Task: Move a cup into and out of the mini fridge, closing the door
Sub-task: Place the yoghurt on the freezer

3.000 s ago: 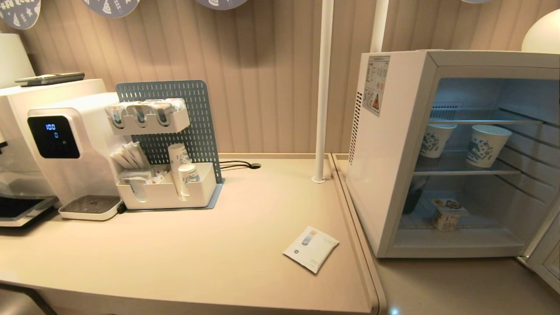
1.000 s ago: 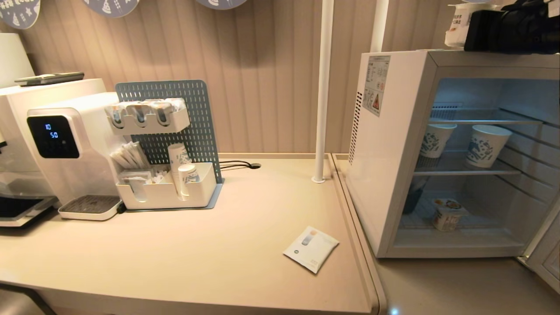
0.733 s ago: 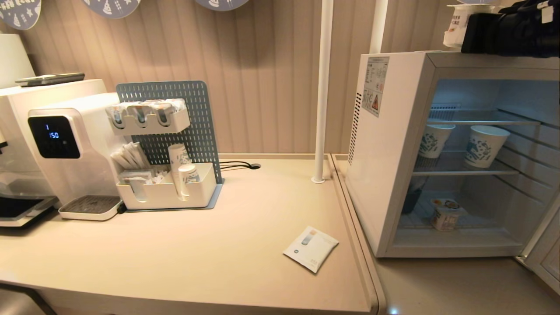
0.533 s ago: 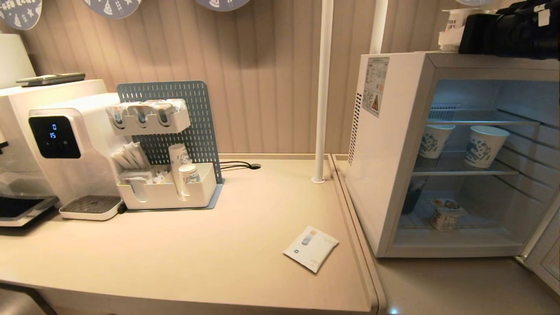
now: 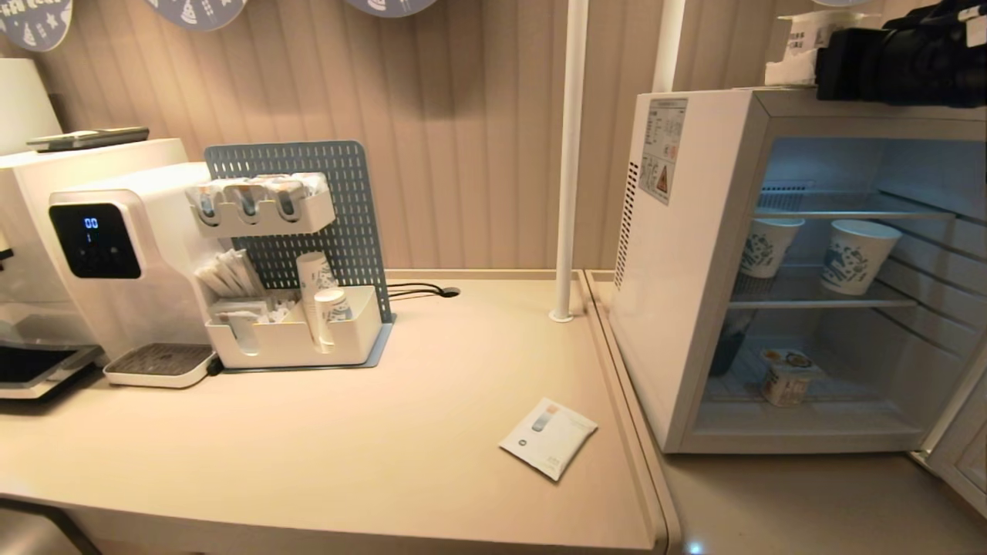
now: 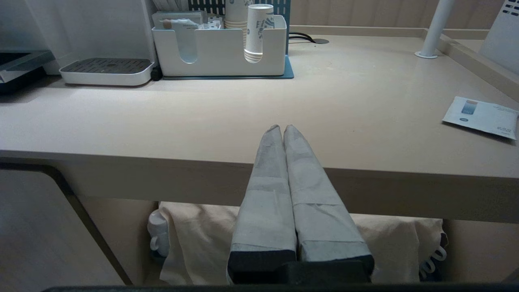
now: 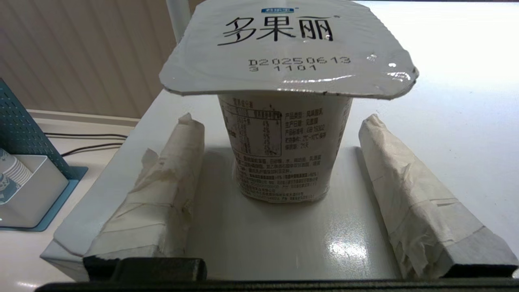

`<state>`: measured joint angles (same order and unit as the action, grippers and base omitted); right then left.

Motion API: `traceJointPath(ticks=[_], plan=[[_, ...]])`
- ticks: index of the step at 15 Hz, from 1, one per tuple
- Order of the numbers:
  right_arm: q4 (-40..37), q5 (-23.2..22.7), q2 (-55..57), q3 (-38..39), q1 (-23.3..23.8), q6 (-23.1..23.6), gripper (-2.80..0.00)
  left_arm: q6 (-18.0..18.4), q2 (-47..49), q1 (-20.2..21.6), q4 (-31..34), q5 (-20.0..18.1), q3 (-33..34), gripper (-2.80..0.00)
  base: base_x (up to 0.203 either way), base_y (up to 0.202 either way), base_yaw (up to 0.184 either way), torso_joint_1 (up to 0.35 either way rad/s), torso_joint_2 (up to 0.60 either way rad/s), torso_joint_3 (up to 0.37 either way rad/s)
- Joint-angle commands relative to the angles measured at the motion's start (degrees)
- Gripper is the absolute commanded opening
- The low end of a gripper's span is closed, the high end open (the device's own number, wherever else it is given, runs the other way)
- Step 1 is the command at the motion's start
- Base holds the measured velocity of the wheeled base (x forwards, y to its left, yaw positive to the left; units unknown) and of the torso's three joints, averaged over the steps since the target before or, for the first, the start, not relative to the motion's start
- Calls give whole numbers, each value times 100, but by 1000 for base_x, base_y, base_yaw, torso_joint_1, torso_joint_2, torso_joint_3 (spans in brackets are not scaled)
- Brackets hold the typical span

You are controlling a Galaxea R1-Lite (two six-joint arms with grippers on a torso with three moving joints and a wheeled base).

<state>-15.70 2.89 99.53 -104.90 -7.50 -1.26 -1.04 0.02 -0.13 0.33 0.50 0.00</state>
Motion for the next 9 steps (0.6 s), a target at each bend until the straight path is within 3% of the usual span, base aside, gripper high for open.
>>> traceJointPath(ticks=[1, 9], plan=[[5, 1, -228, 35, 3, 3, 0, -1, -2, -4, 2, 3, 9, -280, 0, 0, 0, 0, 0, 0], [-133, -17, -1251, 639, -4, 77, 0, 7, -2, -4, 2, 3, 9, -280, 0, 0, 0, 0, 0, 0]])
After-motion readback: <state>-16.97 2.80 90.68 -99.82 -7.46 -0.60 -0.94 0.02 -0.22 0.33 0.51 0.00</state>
